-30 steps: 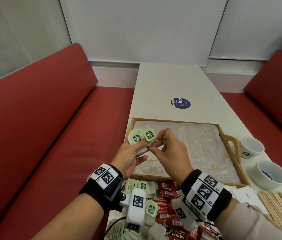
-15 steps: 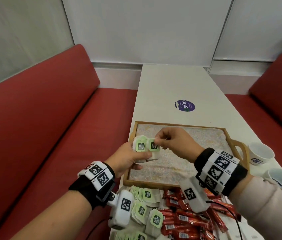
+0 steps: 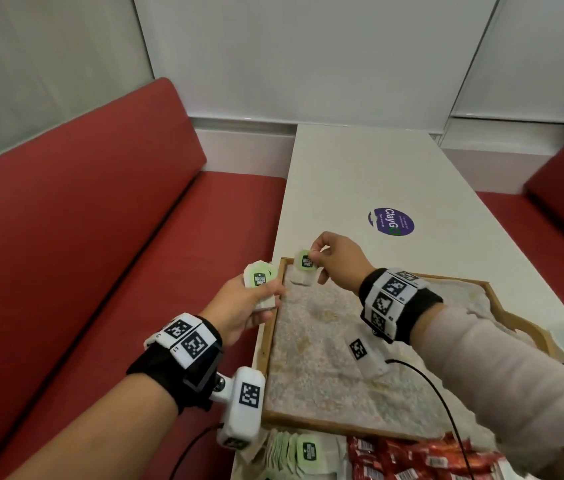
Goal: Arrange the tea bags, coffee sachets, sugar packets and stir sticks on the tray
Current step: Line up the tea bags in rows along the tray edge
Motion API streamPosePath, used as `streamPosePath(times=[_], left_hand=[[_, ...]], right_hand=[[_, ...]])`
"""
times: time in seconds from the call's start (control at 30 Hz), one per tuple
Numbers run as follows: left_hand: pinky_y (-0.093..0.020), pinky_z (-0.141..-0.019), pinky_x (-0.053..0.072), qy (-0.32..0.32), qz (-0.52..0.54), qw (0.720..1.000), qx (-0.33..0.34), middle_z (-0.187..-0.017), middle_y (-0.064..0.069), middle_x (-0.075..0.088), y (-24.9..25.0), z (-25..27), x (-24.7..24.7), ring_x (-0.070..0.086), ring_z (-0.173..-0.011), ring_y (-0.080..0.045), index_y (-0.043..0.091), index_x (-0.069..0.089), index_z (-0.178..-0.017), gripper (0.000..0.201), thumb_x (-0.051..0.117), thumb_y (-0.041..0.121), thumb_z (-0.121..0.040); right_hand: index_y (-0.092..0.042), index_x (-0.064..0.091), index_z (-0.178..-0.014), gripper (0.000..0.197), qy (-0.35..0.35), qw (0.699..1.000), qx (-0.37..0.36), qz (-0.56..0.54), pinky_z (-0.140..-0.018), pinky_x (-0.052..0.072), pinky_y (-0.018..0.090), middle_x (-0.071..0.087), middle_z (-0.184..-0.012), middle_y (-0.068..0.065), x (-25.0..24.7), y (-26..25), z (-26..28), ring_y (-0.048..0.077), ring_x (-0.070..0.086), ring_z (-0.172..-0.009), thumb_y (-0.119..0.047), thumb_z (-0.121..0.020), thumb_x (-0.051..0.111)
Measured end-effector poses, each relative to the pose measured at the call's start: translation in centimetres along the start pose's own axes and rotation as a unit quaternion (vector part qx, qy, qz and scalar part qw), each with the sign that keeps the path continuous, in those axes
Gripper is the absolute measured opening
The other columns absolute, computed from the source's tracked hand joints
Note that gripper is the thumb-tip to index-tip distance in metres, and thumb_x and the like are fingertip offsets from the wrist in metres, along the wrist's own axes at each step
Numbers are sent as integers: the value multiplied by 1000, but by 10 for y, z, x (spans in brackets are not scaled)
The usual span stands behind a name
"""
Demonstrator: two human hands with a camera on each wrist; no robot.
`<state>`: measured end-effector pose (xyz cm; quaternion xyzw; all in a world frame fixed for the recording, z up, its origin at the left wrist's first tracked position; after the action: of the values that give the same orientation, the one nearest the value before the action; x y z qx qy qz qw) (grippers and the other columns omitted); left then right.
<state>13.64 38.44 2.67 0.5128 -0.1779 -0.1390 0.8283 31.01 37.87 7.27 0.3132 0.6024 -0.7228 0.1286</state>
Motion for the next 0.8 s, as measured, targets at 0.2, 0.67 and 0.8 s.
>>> streamPosePath(times=[0.2, 0.67, 0.8], left_hand=[[-12, -42, 47, -9, -6, 1000, -3, -60, 3, 63, 0, -23, 4, 58, -49, -2, 9, 62, -89, 7, 63, 16, -89], [-13, -44, 48, -10, -5, 1000, -4, -64, 3, 64, -3, -41, 8, 59, -51, -3, 8, 62, -95, 11, 62, 17, -90], [-13, -44, 48, -9, -2, 1000, -8, -64, 4, 64, -4, -41, 8, 59, -50, -3, 7, 61, -97, 12, 62, 17, -90]], right_hand=[[-20, 50, -77, 16, -9, 998, 32, 52, -71, 52, 33, 70, -82, 7, 29, 29, -47, 18, 64, -55, -18, -93, 53], [-16, 62, -93, 8, 31, 989, 84, 114, -74, 40, 27, 66, -100, 4, 48, 55, -83, 23, 60, -95, -22, -89, 61], [-17, 59, -93, 5, 39, 986, 93, 132, -71, 39, 28, 66, -104, 6, 49, 56, -84, 26, 60, -96, -21, -90, 58]])
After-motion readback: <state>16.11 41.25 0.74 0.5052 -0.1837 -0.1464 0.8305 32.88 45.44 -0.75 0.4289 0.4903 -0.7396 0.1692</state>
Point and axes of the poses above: each hand's wrist, its own z-axis away from the middle knuckle, its own x-axis out of the palm, y = z × x, the point moved 9 cm from there along -z, towards the middle knuckle
